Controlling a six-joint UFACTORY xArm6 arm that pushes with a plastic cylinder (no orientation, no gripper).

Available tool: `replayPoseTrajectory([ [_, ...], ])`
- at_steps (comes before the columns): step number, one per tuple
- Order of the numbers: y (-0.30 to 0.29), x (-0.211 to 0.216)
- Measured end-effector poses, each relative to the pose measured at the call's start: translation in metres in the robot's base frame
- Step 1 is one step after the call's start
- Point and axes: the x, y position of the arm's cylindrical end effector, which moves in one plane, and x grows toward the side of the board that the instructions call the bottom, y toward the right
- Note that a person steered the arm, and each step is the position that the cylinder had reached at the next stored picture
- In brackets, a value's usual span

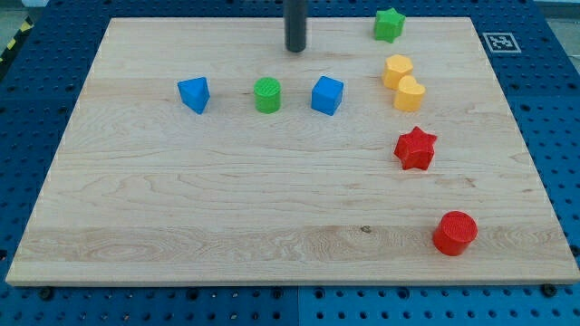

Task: Push the green star left to the blue triangle

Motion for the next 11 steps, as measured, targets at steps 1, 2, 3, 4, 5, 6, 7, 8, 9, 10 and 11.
replayPoseTrajectory([
  [1, 0.071, 0.003],
  [2, 0.145, 0.027],
  [3, 0.214, 0.035],
  [4, 0.241, -0.009],
  [5, 0.221, -0.037],
  [6, 0.217, -0.036],
  [7, 0.185, -0.036],
  [8, 0.149, -0.036],
  [9, 0.119, -0.036],
  [10, 0.087, -0.036],
  [11, 0.060, -0.036],
])
